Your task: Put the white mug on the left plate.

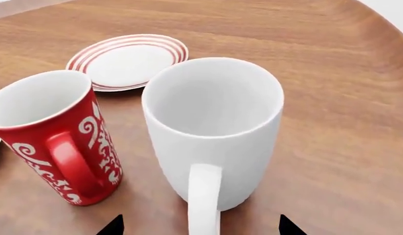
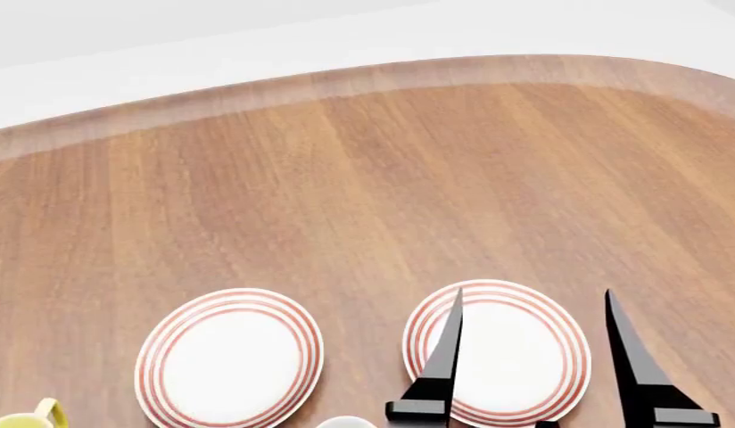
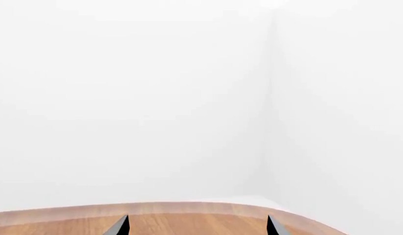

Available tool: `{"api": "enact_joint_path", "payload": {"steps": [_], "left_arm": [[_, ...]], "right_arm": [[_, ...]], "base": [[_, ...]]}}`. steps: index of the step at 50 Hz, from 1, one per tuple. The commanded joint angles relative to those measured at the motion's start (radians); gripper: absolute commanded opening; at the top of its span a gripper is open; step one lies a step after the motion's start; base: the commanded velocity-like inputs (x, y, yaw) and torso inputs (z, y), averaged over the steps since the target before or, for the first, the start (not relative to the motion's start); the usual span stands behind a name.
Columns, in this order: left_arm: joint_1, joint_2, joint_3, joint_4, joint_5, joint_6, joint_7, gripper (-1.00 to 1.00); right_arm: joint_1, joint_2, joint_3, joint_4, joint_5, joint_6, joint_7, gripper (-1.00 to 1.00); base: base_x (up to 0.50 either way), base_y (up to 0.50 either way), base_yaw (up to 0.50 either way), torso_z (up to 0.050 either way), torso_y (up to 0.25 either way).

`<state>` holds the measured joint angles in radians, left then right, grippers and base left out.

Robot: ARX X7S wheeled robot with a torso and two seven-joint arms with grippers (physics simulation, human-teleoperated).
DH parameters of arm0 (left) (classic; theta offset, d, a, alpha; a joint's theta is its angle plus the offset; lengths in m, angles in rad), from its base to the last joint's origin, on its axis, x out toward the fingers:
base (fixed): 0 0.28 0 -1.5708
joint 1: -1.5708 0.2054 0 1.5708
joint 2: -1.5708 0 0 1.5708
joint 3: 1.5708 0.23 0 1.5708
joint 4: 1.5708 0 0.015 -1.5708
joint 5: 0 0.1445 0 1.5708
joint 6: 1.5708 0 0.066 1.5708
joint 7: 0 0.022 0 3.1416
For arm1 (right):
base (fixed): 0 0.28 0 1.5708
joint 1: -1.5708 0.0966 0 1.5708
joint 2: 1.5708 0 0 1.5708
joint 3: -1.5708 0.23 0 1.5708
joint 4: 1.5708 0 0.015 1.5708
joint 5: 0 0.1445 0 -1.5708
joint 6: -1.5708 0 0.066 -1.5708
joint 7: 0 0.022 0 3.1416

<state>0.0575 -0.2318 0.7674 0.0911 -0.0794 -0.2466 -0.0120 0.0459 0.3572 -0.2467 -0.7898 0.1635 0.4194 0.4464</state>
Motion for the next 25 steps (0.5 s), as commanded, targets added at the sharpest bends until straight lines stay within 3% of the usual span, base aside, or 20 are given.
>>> {"api": "enact_joint_path", "payload": {"steps": [1,25], "left_arm": [[-0.019,0.013,0.014,-0.035,0.003,0.002,0.003,1.0],[-0.077,0.036,0.022,-0.117,-0.004,-0.012,0.012,1.0]], "right_arm": [[0.002,0.006,-0.003,-0.003,-0.003,-0.002,0.004,1.0],[0.005,0.011,-0.007,0.0,0.005,-0.005,0.009,1.0]], "base": [[0.0,0.0,0.0,0.0,0.0],[0.0,0.0,0.0,0.0,0.0]]}}
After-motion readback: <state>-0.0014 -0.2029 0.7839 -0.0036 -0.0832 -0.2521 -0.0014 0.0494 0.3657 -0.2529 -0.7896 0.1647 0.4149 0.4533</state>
